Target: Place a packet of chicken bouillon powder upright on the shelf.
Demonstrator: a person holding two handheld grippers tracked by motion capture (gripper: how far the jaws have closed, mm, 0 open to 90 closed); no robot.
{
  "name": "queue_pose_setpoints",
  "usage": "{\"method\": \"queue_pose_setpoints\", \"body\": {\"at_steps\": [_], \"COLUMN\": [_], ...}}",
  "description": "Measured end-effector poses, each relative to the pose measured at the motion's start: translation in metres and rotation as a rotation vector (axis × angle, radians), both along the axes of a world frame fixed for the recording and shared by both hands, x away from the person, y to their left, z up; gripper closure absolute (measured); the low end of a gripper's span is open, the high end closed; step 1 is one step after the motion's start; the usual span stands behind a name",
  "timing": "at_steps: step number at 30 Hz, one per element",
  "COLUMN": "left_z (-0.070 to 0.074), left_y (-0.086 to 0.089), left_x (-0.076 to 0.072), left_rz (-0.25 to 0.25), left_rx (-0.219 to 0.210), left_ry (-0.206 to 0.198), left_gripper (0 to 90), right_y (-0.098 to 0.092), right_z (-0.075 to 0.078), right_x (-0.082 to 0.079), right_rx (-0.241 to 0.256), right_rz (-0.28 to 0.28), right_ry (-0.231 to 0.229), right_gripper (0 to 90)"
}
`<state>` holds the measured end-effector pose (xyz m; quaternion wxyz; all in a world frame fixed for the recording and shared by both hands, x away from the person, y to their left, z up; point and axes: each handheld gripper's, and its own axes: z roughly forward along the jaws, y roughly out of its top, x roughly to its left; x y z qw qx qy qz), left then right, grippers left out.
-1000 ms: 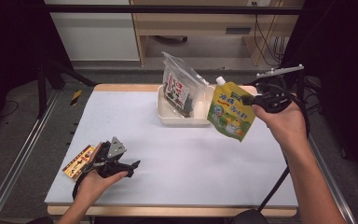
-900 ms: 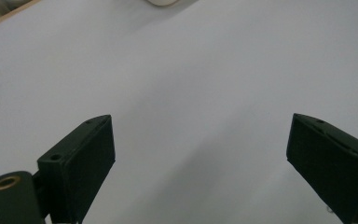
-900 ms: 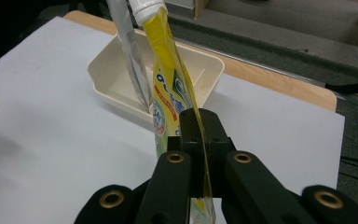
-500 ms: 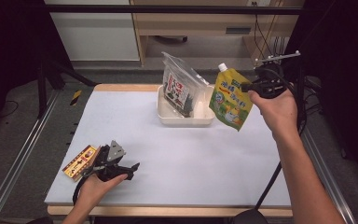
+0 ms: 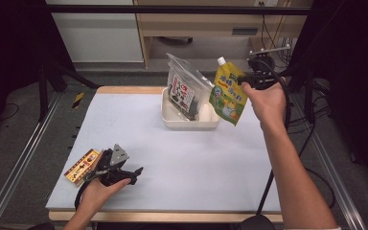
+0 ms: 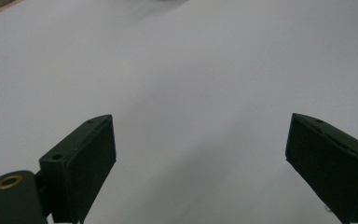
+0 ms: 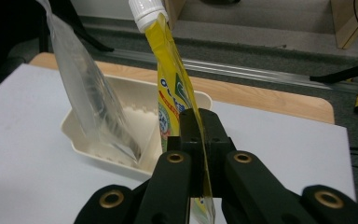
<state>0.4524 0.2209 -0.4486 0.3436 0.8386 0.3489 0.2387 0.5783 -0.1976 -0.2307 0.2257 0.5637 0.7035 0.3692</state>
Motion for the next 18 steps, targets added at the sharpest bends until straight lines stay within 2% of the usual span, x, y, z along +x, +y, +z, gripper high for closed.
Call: {"method": "queue_pose_setpoints", "body": {"at_steps": [4, 7, 10, 18], "left_z": [0.000, -0.001, -0.001, 0.000], "left_y": [-0.001, -0.001, -0.001, -0.002], "left_x": [0.000, 0.000, 0.000, -0.001], "left_rz": [-0.004, -0.007, -0.008, -0.014], "left_rx": [0.003, 0.007, 0.005, 0.010], "left_ry": [0.001, 0.002, 0.000, 0.002], "left_gripper": [8.1, 8.1, 8.3, 8.3], "right_y": [0.008, 0.015, 0.022, 0.032], "right_z": [-0.003, -0.004, -0.005, -0.008], "right_x": [0.011, 0.020, 0.027, 0.041], "right_rx": [0.030, 0.043, 0.043, 0.032], "right_rz": [-0.029, -0.044, -0.065, -0.077], "right_ry": [-0.005, 0.013, 0.023, 0.045], "right_gripper": [90.0, 90.0, 90.0, 90.0]}}
